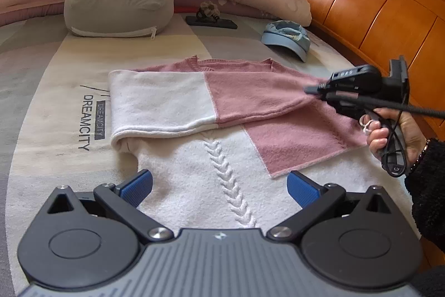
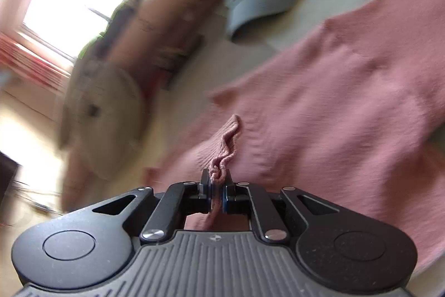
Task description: Fold clothes
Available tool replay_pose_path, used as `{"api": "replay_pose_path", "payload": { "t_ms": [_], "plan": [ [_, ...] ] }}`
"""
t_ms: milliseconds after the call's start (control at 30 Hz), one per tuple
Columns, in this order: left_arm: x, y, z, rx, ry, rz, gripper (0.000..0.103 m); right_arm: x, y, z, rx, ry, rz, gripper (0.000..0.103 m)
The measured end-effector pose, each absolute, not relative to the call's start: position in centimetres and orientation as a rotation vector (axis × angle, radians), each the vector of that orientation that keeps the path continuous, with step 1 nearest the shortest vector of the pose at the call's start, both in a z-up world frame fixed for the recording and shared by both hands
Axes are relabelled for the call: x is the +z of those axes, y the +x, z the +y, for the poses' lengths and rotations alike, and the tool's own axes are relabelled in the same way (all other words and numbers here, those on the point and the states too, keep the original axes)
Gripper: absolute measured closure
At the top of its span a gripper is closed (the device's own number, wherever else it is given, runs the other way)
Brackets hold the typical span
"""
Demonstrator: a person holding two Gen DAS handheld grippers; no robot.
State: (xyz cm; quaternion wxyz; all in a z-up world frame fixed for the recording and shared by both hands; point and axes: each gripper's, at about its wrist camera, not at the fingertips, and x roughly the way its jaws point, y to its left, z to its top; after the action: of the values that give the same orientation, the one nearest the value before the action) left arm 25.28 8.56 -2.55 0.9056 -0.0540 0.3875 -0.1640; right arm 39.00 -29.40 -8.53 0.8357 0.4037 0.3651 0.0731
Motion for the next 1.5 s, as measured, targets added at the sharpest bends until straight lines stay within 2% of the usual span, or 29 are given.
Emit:
{"api": "replay_pose_path", "payload": {
  "t_ms": [200, 267, 300, 367, 533, 700, 833, 967, 1100, 1200, 1300, 1400, 1500],
  "plan": [
    [-2.8, 25.4, 9.1, -0.334, -0.133, 0.799, 0.001, -8.1, 37.8, -29.7, 0.145, 0.797, 0.754, 0.092],
    [-2.8, 25.5, 9.1, -0.329, -0.132, 0.798, 0.001, -7.8, 38.3, -29.4, 0.098, 0.724, 0.782, 0.078],
    [-2.7, 25.5, 9.1, -0.332, -0.134, 0.794, 0.001, -7.4, 38.3, -29.3, 0.042, 0.673, 0.787, 0.062],
    [-2.6, 25.5, 9.1, -0.342, -0.129, 0.787, 0.001, -5.9, 37.6, -28.8, -0.032, 0.561, 0.73, 0.059],
    [-2.9, 25.8, 8.9, -0.386, -0.131, 0.783, 0.001, -3.0, 36.9, -25.3, 0.089, 0.328, 0.623, 0.036],
    [-4.2, 26.4, 8.0, -0.459, -0.133, 0.772, 0.001, -4.2, 37.5, -22.7, 0.221, 0.26, 0.711, 0.036],
    [-6.8, 27.6, 8.0, -0.387, -0.088, 0.882, 0.001, -4.3, 36.2, -22.8, 0.31, 0.235, 0.767, 0.036],
    [-7.1, 26.7, 8.6, -0.412, -0.093, 0.881, 0.001, -4.1, 33.9, -23.0, 0.363, 0.093, 0.78, 0.036],
    [-7.2, 26.2, 8.4, -0.411, -0.049, 0.881, 0.001, -7.2, 32.5, -21.9, 0.3, -0.113, 0.843, 0.033],
    [-6.6, 26.1, 8.1, -0.385, -0.04, 0.898, 0.001, -7.0, 31.2, -22.3, 0.275, -0.129, 0.818, 0.024],
    [-5.5, 26.7, 8.1, -0.392, -0.055, 0.864, 0.001, -5.5, 30.0, -22.9, 0.269, -0.083, 0.815, 0.022],
    [-5.6, 28.1, 7.6, -0.372, -0.064, 0.852, 0.001, -5.7, 29.0, -22.8, 0.278, -0.104, 0.82, 0.007],
    [-7.2, 29.3, 6.9, -0.308, -0.083, 0.931, 0.001, -6.8, 28.5, -23.2, 0.256, -0.107, 0.868, 0.004]
  ]
}}
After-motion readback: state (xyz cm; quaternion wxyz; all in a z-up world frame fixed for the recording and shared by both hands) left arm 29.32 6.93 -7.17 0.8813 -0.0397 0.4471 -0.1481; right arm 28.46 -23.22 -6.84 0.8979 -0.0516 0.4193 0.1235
